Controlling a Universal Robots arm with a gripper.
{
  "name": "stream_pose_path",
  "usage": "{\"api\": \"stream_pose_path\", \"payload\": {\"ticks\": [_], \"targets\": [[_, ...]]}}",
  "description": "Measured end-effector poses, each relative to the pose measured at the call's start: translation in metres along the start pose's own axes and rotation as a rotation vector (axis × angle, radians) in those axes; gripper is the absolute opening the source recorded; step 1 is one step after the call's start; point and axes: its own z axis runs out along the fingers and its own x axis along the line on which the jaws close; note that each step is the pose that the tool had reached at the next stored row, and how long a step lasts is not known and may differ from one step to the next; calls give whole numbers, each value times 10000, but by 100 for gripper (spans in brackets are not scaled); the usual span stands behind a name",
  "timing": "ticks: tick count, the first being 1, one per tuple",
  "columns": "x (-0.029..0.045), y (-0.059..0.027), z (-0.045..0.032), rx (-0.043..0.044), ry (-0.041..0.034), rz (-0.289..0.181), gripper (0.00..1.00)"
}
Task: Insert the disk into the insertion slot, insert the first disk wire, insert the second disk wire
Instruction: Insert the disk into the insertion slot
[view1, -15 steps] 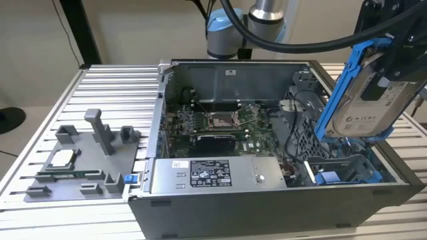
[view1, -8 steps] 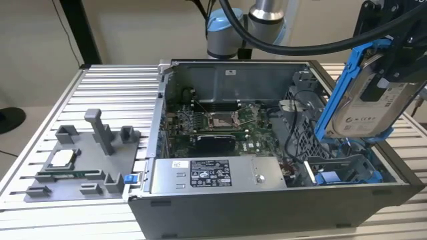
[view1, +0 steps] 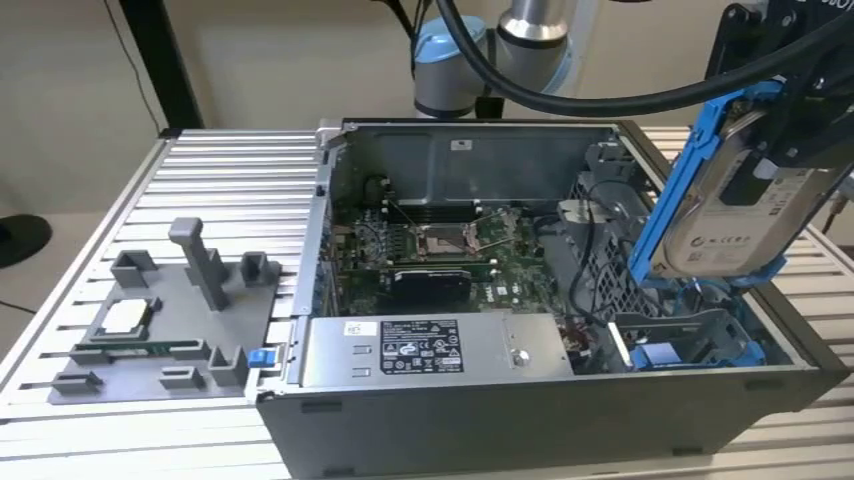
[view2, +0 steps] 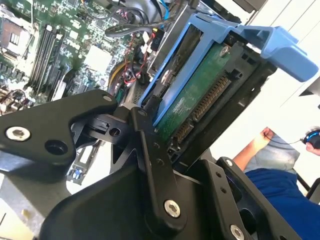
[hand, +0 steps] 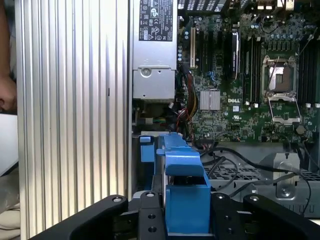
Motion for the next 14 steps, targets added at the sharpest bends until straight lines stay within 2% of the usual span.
{"api": "stream_pose_path", "payload": {"ticks": [14], "targets": [[39,-4,61,0,-1,0,0]]}}
